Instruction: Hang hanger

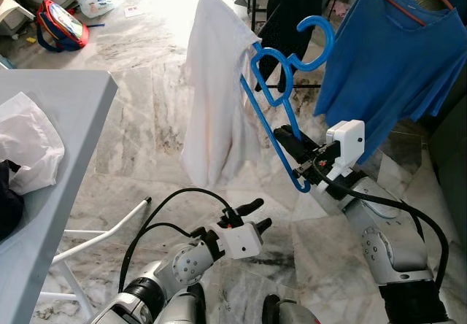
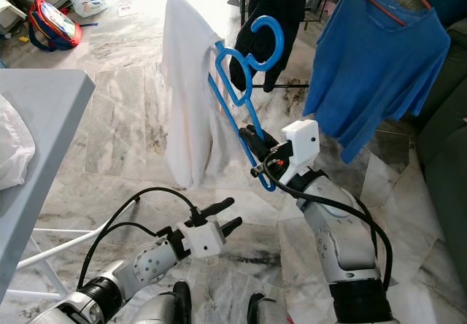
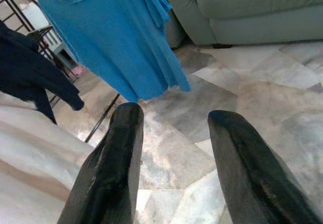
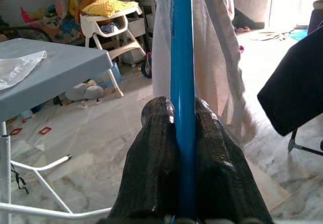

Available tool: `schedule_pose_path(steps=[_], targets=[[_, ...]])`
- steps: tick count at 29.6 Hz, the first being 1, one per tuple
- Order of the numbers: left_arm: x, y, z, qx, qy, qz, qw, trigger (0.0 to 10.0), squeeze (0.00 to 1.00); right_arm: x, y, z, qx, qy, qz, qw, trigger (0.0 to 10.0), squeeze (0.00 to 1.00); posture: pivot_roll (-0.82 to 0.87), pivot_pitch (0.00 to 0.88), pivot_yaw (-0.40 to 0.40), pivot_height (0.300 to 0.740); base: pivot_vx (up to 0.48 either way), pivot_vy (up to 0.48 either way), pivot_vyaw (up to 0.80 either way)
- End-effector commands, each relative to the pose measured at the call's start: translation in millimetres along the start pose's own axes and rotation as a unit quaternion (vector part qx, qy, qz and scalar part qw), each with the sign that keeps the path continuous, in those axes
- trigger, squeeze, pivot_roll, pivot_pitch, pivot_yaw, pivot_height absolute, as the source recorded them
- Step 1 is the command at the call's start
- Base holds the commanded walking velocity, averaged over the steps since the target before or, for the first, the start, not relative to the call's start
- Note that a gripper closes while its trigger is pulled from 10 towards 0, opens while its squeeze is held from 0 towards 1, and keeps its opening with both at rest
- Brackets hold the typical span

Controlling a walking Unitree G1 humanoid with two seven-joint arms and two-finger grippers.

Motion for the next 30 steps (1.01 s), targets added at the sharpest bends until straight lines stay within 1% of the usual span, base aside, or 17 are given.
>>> schedule_pose_path(steps=[1,2,3,4,5,7,8,9,10,12,14,17,19,23,26,27,30], targets=[[-1.2,-2.5,8.5,0.003,0.004,0.006,1.0,10.0,1.0,-0.5,-3.5,6.2,0.001,0.001,-0.006,1.0,10.0,0.0,-0.04,0.249,0.007,0.74,0.0,0.0,0.0],[-3.6,-2.7,9.7,0.004,0.007,0.004,1.0,10.0,1.0,-1.0,-2.9,7.8,0.009,0.004,-0.006,1.0,10.0,0.0,-0.03,0.247,0.01,0.74,0.0,0.0,0.0],[-6.0,-2.6,10.9,0.006,0.01,0.003,1.0,10.0,1.0,-0.3,-3.7,9.9,0.01,0.002,0.012,1.0,10.0,0.0,-0.03,0.247,0.01,0.74,0.0,0.0,0.0],[-10.9,-2.4,13.0,0.009,0.017,0.002,1.0,10.0,1.0,0.8,-8.7,13.8,0.001,0.002,0.024,1.0,10.0,0.0,-0.03,0.246,0.011,0.74,0.0,0.0,0.0],[-18.3,-1.6,16.2,0.015,0.029,0.002,0.999,10.0,1.0,2.6,-15.0,20.5,-0.009,0.0,0.048,0.999,10.0,0.0,-0.03,0.246,0.014,0.74,0.0,0.0,0.0],[-24.7,-0.7,18.5,0.019,0.04,0.002,0.999,10.0,1.0,2.7,-18.7,26.3,-0.013,0.004,0.063,0.998,10.0,0.0,-0.03,0.246,0.018,0.74,0.0,0.0,0.0],[-28.4,0.3,19.5,0.023,0.046,0.0,0.999,10.0,1.0,2.6,-21.1,29.7,-0.016,0.008,0.061,0.998,10.0,0.0,-0.03,0.248,0.019,0.74,0.0,0.0,0.0],[-36.5,3.2,21.2,0.031,0.056,-0.002,0.998,10.0,1.0,2.0,-27.8,38.1,-0.028,0.019,0.054,0.998,10.0,0.0,-0.03,0.249,0.018,0.74,0.0,0.0,0.0],[-36.5,3.2,21.2,0.031,0.056,-0.002,0.998,10.0,1.0,2.0,-27.8,38.1,-0.028,0.019,0.054,0.998,10.0,0.0,-0.03,0.249,0.018,0.74,0.0,0.0,0.0],[-42.8,6.8,22.4,0.041,0.061,-0.004,0.997,10.0,1.0,1.2,-33.3,45.3,-0.037,0.028,0.049,0.998,10.0,0.0,-0.03,0.25,0.018,0.74,0.0,0.0,0.0],[-44.8,8.1,22.7,0.045,0.063,-0.005,0.997,10.0,1.0,1.1,-35.0,47.4,-0.039,0.03,0.047,0.998,10.0,0.0,-0.03,0.25,0.018,0.74,0.0,0.0,0.0],[-55.6,18.7,22.2,0.069,0.066,-0.016,0.995,10.0,1.0,2.9,-43.9,60.2,-0.055,0.04,0.041,0.997,10.0,0.0,-0.03,0.253,0.02,0.74,0.0,0.0,0.0],[-58.5,22.5,22.0,0.077,0.064,-0.019,0.995,10.0,1.0,2.7,-45.6,63.5,-0.057,0.045,0.038,0.997,10.0,0.0,-0.03,0.253,0.021,0.74,0.0,0.0,0.0],[-69.7,36.6,21.8,0.105,0.062,-0.033,0.992,10.0,1.0,2.2,-48.1,73.5,-0.06,0.061,0.03,0.996,10.0,0.0,-0.03,0.255,0.027,0.74,0.0,0.0,0.0],[-74.5,42.7,21.7,0.115,0.06,-0.039,0.991,10.0,1.0,2.0,-50.0,77.3,-0.064,0.068,0.023,0.995,10.0,0.0,-0.03,0.256,0.03,0.74,0.0,0.0,0.0],[-83.4,49.5,22.3,0.126,0.057,-0.049,0.989,10.0,1.0,3.8,-55.3,84.6,-0.08,0.078,0.023,0.993,10.0,0.0,-0.02,0.255,0.034,0.74,0.0,0.0,0.0],[-89.9,52.2,23.3,0.129,0.052,-0.061,0.988,10.0,1.0,6.2,-58.1,90.3,-0.09,0.084,0.019,0.992,10.0,0.0,-0.02,0.255,0.037,0.74,0.0,0.0,0.0]])
Point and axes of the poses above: a point about 5 cm out from each wrist's last joint towards the gripper, its own z axis pointing back from the gripper into the wrist, its own y axis along the axis of the wrist's last joint, x = y × z, the point moved 6 cm from there along -z, pointing out of the wrist towards the gripper, and after that the axes turned 1 degree about -z, right-handed, at the moved point
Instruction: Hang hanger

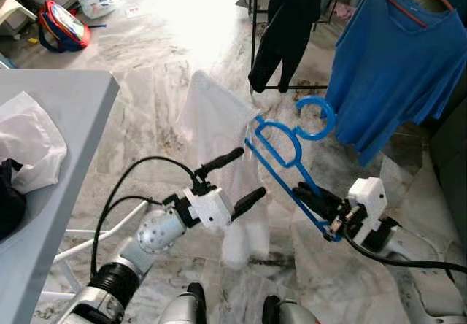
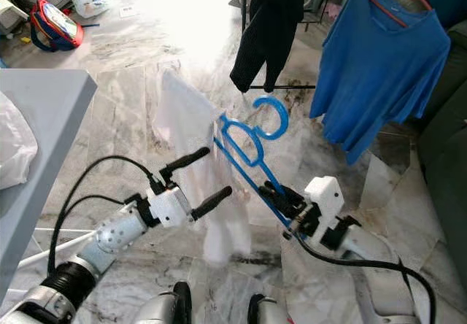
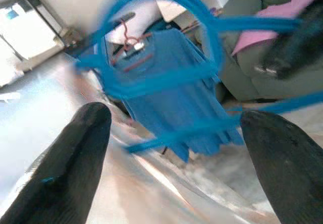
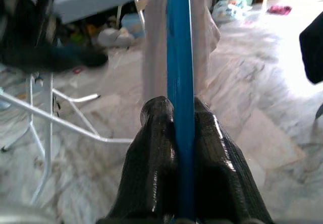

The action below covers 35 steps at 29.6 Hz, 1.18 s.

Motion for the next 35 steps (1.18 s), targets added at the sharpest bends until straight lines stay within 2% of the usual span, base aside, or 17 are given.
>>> schedule_pose_path(steps=[1,9,18,29,35], targets=[[-1.5,0.3,1.3,0.0,-0.011,-0.005,1.0,10.0,1.0,0.2,1.9,6.3,0.011,0.005,-0.002,1.0,10.0,0.0,-0.02,0.255,0.037,0.74,0.0,0.0,0.0],[-22.7,-1.0,4.4,-0.008,-0.026,-0.029,0.999,10.0,1.0,11.5,-13.1,26.1,-0.032,0.011,0.006,0.999,10.0,0.0,-0.01,0.254,0.041,0.74,0.0,0.0,0.0],[-34.2,-6.6,5.5,-0.021,-0.049,-0.054,0.997,10.0,1.0,8.2,-20.0,35.8,-0.063,0.042,0.017,0.997,10.0,0.0,-0.01,0.251,0.047,0.74,0.0,0.0,0.0],[-31.2,-19.7,6.8,-0.053,-0.121,-0.071,0.989,10.0,1.0,3.3,-23.3,54.6,-0.12,0.106,0.059,0.985,10.0,0.0,-0.01,0.253,0.056,0.74,0.0,0.0,0.0],[-22.4,-32.3,12.8,-0.088,-0.19,-0.072,0.975,10.0,1.0,7.1,-18.4,62.4,-0.145,0.133,0.091,0.976,10.0,0.0,-0.01,0.254,0.06,0.74,0.0,0.0,0.0]])
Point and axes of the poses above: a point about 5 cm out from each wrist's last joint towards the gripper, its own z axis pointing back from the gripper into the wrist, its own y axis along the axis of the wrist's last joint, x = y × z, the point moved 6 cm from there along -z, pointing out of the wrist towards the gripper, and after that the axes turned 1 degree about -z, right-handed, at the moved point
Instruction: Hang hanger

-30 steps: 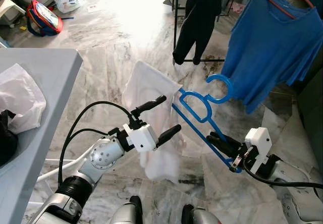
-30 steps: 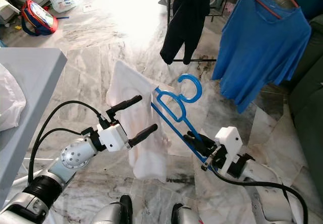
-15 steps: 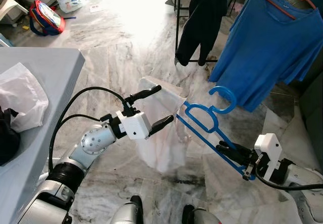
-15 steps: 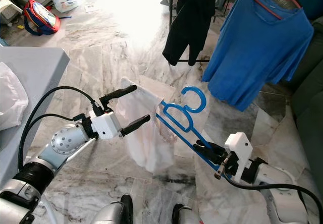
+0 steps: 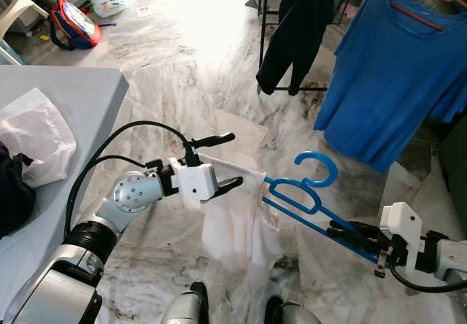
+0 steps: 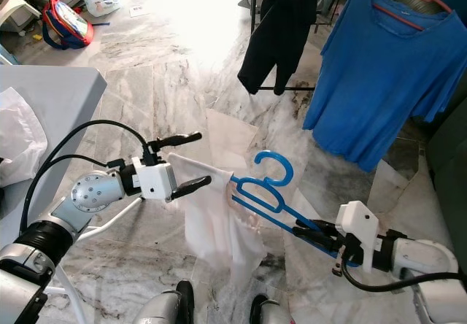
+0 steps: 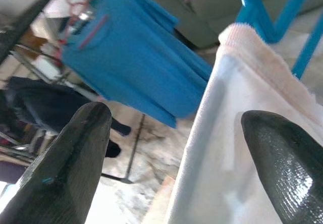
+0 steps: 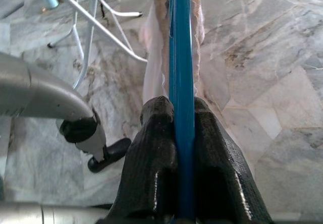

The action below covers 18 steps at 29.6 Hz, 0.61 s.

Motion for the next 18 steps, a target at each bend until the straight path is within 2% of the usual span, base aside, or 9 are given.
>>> schedule_pose_path(steps=[1,2,3,4,5,14,15,16,18], targets=[[10.3,-8.8,3.9,-0.023,-0.049,-0.005,0.999,10.0,1.0,-2.4,7.3,1.2,0.002,0.022,0.027,0.999,10.0,0.0,-0.01,0.253,0.061,0.74,0.0,0.0,0.0],[13.6,-11.7,4.1,-0.031,-0.064,-0.001,0.997,10.0,0.8,-1.9,8.4,1.3,0.001,0.023,0.031,0.999,10.0,0.0,-0.01,0.253,0.061,0.74,0.0,0.0,0.0],[16.0,-13.8,4.4,-0.037,-0.074,0.003,0.997,10.0,0.8,-1.7,9.2,1.4,0.0,0.025,0.033,0.999,10.0,0.0,-0.02,0.253,0.061,0.74,0.0,0.0,0.0],[17.5,-14.7,4.4,-0.039,-0.082,0.004,0.996,10.0,0.12,-1.7,9.8,1.2,0.0,0.027,0.036,0.999,10.0,0.0,-0.02,0.251,0.062,0.74,0.0,0.0,0.0],[20.8,-17.3,4.6,-0.046,-0.099,0.011,0.994,10.0,0.0,-2.0,10.6,0.9,-0.004,0.031,0.044,0.999,10.0,0.0,-0.02,0.251,0.062,0.74,0.0,0.0,0.0],[34.5,-26.1,5.7,-0.074,-0.165,0.028,0.983,10.0,0.0,-4.0,13.7,-1.9,-0.011,0.045,0.064,0.997,10.0,0.0,-0.01,0.252,0.068,0.74,0.0,0.0,0.0],[33.8,-26.5,4.1,-0.077,-0.17,0.031,0.982,4.0,0.0,-4.0,13.5,-2.2,-0.017,0.048,0.073,0.996,10.0,0.0,-0.02,0.251,0.069,0.74,0.0,0.0,0.0],[31.8,-25.9,2.1,-0.077,-0.174,0.033,0.981,2.2,0.0,-3.6,12.7,-2.2,-0.025,0.051,0.083,0.995,10.0,0.0,-0.02,0.251,0.07,0.74,0.0,0.0,0.0],[30.5,-25.5,1.1,-0.077,-0.177,0.035,0.981,1.2,0.0,-3.0,12.4,-2.6,-0.028,0.051,0.09,0.994,10.0,0.0,-0.01,0.25,0.07,0.74,0.0,0.0,0.0]])
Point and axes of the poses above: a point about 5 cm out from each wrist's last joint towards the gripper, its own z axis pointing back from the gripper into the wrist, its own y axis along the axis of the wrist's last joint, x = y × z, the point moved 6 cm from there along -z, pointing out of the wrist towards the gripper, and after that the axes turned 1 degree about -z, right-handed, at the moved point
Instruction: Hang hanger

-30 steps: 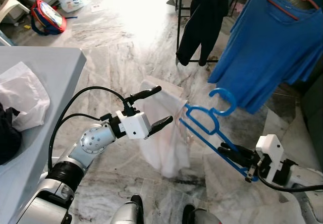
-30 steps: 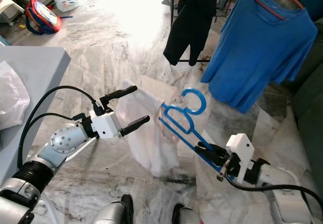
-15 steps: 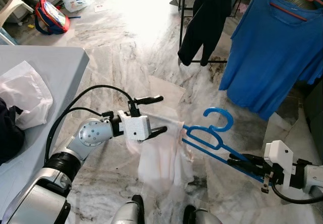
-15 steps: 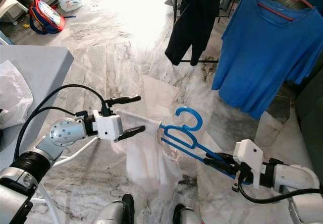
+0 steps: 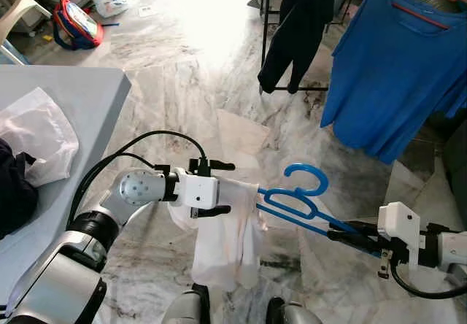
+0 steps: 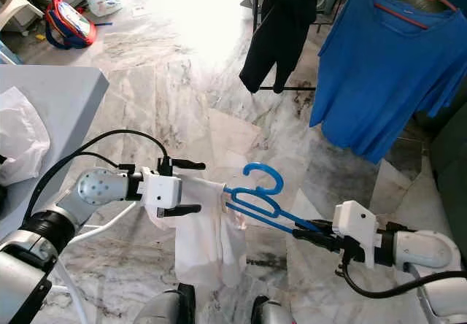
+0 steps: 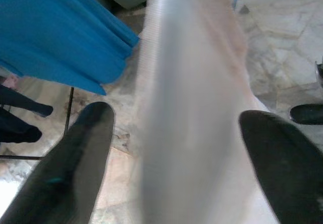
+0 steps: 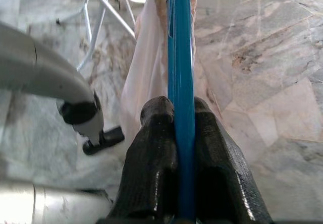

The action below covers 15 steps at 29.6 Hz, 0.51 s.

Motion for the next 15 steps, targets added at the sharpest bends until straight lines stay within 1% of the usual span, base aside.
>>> schedule_pose_path(steps=[1,2,6,7,11,15], targets=[[2.8,-3.3,0.7,-0.009,-0.02,0.006,1.0,0.0,0.0,-2.1,6.1,-1.3,-0.001,0.019,0.032,0.999,10.0,0.0,-0.01,0.25,0.071,0.74,0.0,0.0,0.0],[2.8,-3.3,0.7,-0.009,-0.02,0.006,1.0,0.0,0.0,-2.1,6.1,-1.3,-0.001,0.019,0.032,0.999,10.0,0.0,-0.01,0.25,0.071,0.74,0.0,0.0,0.0],[4.3,-6.0,0.7,-0.021,-0.045,0.01,0.999,0.0,0.0,7.0,5.0,-3.0,-0.019,0.002,0.069,0.997,10.0,0.0,-0.01,0.251,0.074,0.74,0.0,0.0,0.0],[4.3,-6.0,0.7,-0.021,-0.045,0.01,0.999,0.0,0.0,7.0,5.0,-3.0,-0.019,0.002,0.069,0.997,10.0,0.0,-0.01,0.251,0.074,0.74,0.0,0.0,0.0],[6.4,-9.6,2.1,-0.033,-0.062,0.011,0.997,0.0,0.0,19.3,8.1,-3.9,-0.016,-0.032,0.087,0.996,10.0,0.0,-0.01,0.253,0.077,0.74,0.0,0.0,0.0],[3.1,-9.4,1.8,-0.035,-0.057,0.006,0.998,0.0,0.0,25.0,9.1,-3.7,-0.014,-0.048,0.093,0.994,10.0,0.0,-0.01,0.257,0.08,0.74,0.0,0.0,0.0]])
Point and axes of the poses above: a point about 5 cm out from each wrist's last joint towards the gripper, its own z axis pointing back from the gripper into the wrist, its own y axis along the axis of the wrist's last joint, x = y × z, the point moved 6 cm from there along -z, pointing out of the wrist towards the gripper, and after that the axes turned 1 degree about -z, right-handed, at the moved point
